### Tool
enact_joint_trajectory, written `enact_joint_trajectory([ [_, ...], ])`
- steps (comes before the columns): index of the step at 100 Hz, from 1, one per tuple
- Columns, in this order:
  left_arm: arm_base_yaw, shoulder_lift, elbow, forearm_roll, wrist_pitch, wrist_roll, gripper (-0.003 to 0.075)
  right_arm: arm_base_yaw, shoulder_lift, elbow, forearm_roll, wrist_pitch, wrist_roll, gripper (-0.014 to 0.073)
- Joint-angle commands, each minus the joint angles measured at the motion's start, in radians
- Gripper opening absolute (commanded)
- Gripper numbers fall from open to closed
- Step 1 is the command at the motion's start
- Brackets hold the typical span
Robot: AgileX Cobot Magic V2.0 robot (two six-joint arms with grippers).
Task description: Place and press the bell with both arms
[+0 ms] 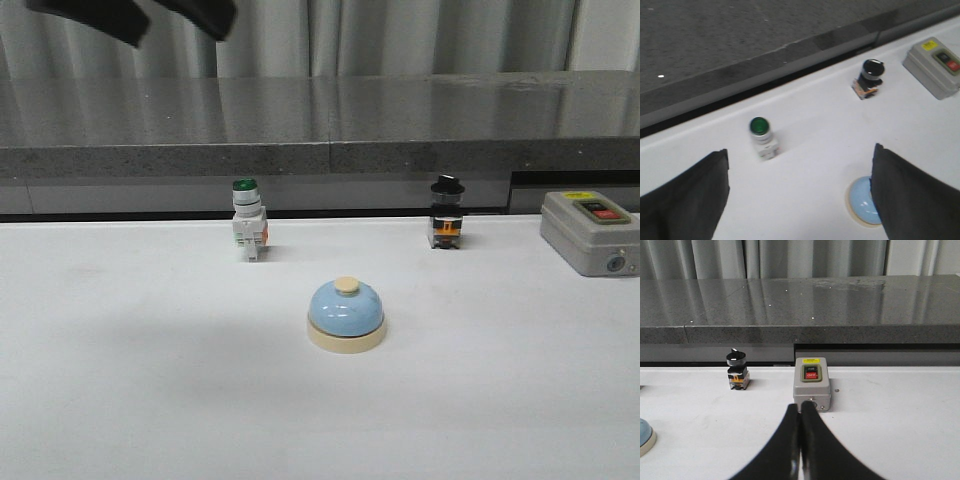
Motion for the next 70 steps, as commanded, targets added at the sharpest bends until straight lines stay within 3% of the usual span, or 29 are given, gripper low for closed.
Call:
enact_joint_trajectory([
  [1,0.057,-0.129,0.071,-0.013,-0.127,-0.009,0.0556,-0.009,-0.016,-0.014,-0.012,-0.083,-0.001,-0.0060],
  [28,0.201,-0.402,0.303,-0.013,-0.185,-0.009,0.0552,-0.009,-0.016,-0.014,-0.012,-0.083,-0.001,-0.0060],
  [40,0.224,-0.524,0.389,-0.013,-0.203,-0.009,0.0516,-0.009,-0.016,-0.014,-0.012,-0.083,-0.001,-0.0060],
  [54,0.225,-0.680,0.473,-0.013,-0.229,-0.009,0.0413,-0.009,-0.016,-0.014,-0.012,-0.083,-0.001,-0.0060],
  [70,0.225,-0.836,0.531,-0.013,-0.227,-0.009,0.0239,-0.009,-0.016,-0.014,-0.012,-0.083,-0.001,-0.0060],
])
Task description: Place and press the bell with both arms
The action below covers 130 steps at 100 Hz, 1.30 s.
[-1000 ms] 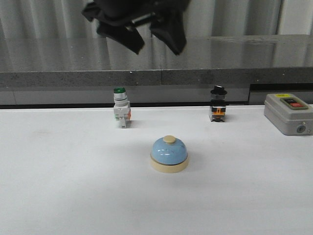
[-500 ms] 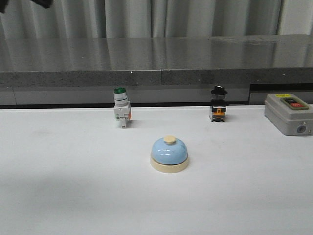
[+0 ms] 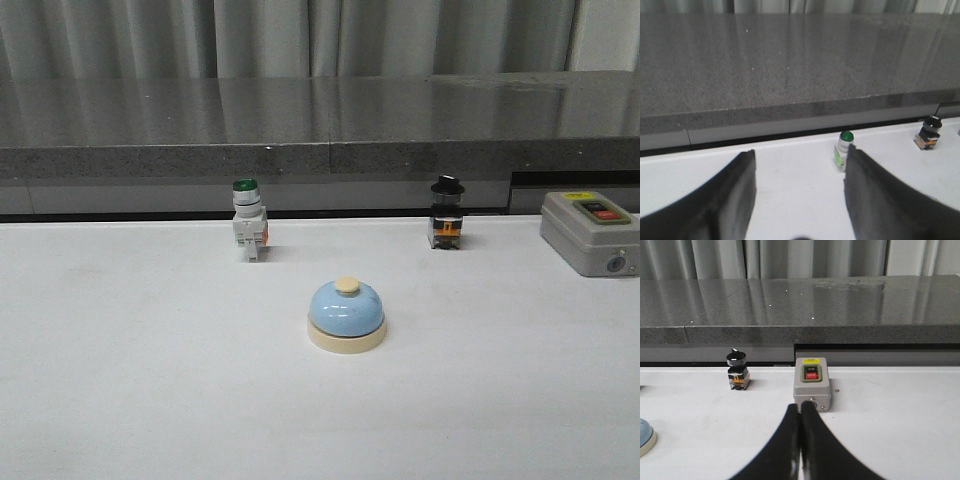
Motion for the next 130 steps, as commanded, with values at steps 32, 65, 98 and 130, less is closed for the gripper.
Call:
enact_joint_trajectory([
  [32,0.003,-0.170,0.014,-0.013,-0.078,-0.007,-0.0020,-0.009,-0.016,-0.014,-0.012,-0.083,-0.001,-0.0060],
  [65,0.003,-0.170,0.014,-0.013,-0.078,-0.007,-0.0020,-0.009,-0.016,-0.014,-0.012,-0.083,-0.001,-0.0060],
  [98,0.003,-0.170,0.014,-0.001,-0.080,-0.007,-0.0020,-0.009,-0.016,-0.014,-0.012,-0.083,-0.001,-0.0060],
  [130,0.004,-0.236,0.106,0.161,-0.118,-0.016,-0.0020,-0.009,-0.016,-0.014,-0.012,-0.083,-0.001,-0.0060],
])
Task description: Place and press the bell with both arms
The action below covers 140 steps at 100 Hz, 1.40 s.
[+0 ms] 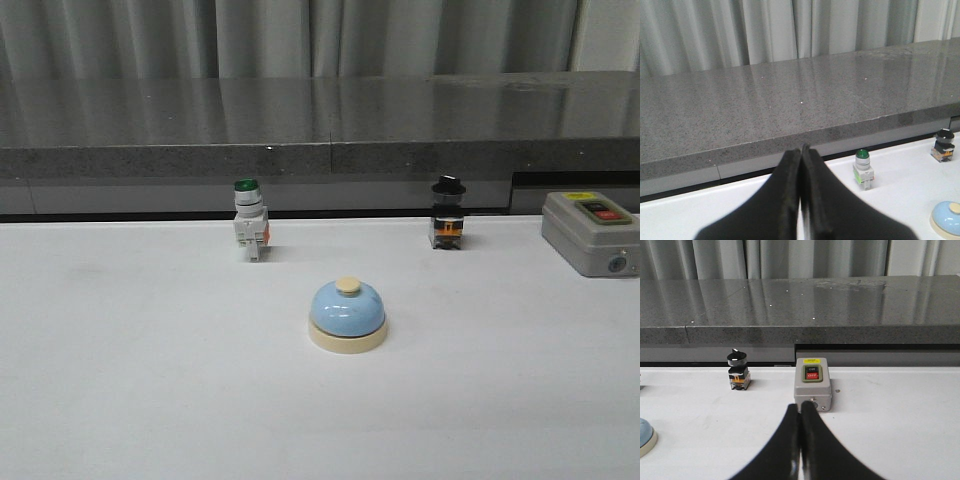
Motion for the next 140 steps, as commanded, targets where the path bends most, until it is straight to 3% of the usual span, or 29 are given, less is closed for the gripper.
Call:
enact_joint_trajectory([
  [1,0.004,-0.030,0.020,0.018,-0.113,-0.019,-0.0020,-0.009,-0.016,-0.014,-0.012,-0.083,-0.001,-0.0060],
  [27,0.054,-0.175,0.237,0.088,-0.212,-0.185,-0.0020,-0.009,-0.016,-0.014,-0.012,-0.083,-0.001,-0.0060],
  [62,0.131,-0.370,0.444,0.081,-0.225,-0.193,-0.0020,-0.009,-0.016,-0.014,-0.012,-0.083,-0.001,-0.0060],
  [140,0.131,-0.410,0.481,0.079,-0.244,-0.193,-0.0020,-0.009,-0.016,-0.014,-0.012,-0.083,-0.001,-0.0060],
])
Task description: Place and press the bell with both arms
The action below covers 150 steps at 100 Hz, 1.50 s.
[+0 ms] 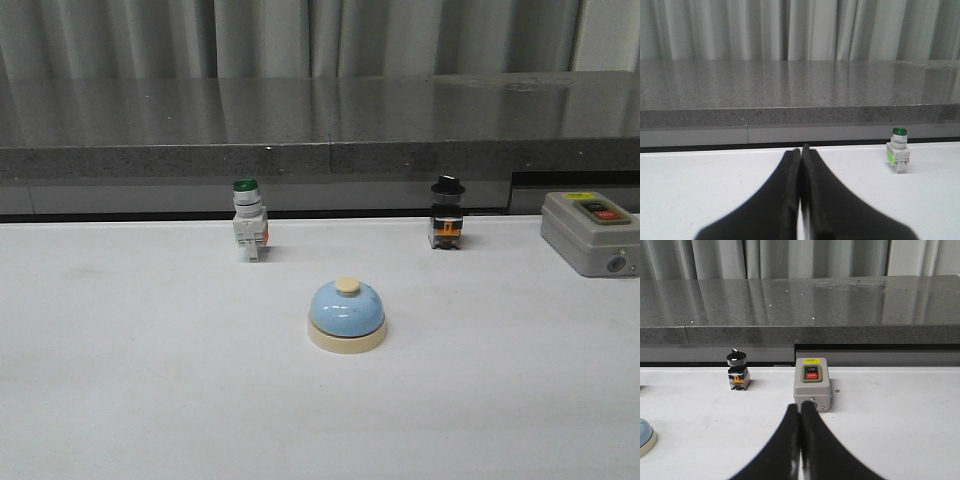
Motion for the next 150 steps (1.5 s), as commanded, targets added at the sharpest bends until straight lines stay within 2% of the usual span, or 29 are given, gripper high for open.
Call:
enact_joint_trajectory([
  [1,0.003,-0.030,0.042,-0.006,-0.089,-0.009,-0.0020,-0.009,-0.016,-0.014,-0.012,-0.083,-0.001,-0.0060],
  [38,0.003,-0.030,0.042,-0.006,-0.089,-0.009,-0.0020,-0.009,-0.016,-0.014,-0.012,-0.083,-0.001,-0.0060],
  [59,0.003,-0.030,0.042,-0.006,-0.089,-0.009,-0.0020,-0.009,-0.016,-0.018,-0.012,-0.201,-0.001,-0.0060],
  [70,0.003,-0.030,0.042,-0.006,-0.089,-0.009,-0.0020,-0.009,-0.010,-0.051,-0.012,-0.196,-0.001,-0.0060],
  [79,0.003,-0.030,0.042,-0.006,-0.089,-0.009,-0.0020,-0.009,0.002,-0.120,-0.006,-0.118,-0.001,-0.0060],
  [91,0.003,-0.030,0.042,-0.006,-0.089,-0.009,-0.0020,-0.009,0.067,-0.261,-0.005,0.073,-0.001,-0.0060],
  [108,0.003,-0.030,0.042,-0.006,-0.089,-0.009,-0.0020,-0.009,0.248,-0.493,0.000,0.373,-0.001,-0.0060],
  [122,0.003,-0.030,0.042,-0.006,-0.089,-0.009,-0.0020,-0.009,0.404,-0.654,0.006,0.546,-0.001,-0.0060],
  [136,0.003,-0.030,0.042,-0.006,-0.089,-0.009,-0.0020,-0.009,0.534,-0.764,0.040,0.643,-0.001,-0.0060],
  [150,0.003,-0.030,0.042,-0.006,-0.089,-0.009,-0.0020,-0.009,0.614,-0.785,0.097,0.616,-0.001,-0.0060],
])
